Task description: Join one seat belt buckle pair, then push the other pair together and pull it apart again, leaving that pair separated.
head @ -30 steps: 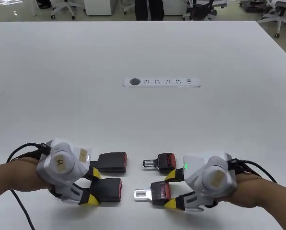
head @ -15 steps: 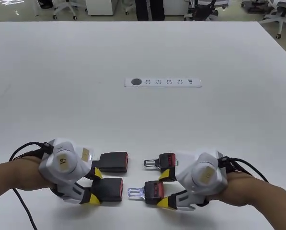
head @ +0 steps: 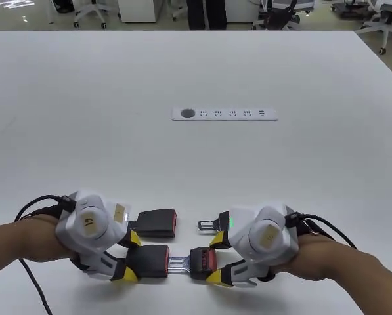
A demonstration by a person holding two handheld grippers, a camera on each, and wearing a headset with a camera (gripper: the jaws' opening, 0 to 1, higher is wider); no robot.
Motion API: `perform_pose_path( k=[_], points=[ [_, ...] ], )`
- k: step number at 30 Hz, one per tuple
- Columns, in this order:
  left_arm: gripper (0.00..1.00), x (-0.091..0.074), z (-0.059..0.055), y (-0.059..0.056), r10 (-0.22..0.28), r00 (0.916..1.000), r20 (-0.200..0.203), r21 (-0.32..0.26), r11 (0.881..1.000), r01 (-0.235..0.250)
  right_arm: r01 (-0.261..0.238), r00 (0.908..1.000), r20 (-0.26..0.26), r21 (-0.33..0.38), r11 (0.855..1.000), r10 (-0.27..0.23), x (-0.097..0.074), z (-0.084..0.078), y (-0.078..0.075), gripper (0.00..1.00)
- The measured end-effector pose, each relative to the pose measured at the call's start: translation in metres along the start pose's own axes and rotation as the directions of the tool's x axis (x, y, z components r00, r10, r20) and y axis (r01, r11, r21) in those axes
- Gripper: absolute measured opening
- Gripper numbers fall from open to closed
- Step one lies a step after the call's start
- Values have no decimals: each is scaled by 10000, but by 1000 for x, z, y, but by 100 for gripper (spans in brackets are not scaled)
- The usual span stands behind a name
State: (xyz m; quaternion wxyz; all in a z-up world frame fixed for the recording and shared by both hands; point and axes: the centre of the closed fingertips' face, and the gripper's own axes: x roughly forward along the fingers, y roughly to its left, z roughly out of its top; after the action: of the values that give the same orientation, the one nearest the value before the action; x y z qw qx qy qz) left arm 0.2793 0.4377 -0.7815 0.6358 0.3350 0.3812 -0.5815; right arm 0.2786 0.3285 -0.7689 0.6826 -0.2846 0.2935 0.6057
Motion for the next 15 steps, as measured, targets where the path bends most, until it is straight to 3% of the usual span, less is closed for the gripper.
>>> perform_pose_path(
  k=[15],
  points=[
    [32,1,0,1,30,10000,20,-11,10000,-30,83,9997,243,-27,10000,-83,9,9,-1,29]
  ],
)
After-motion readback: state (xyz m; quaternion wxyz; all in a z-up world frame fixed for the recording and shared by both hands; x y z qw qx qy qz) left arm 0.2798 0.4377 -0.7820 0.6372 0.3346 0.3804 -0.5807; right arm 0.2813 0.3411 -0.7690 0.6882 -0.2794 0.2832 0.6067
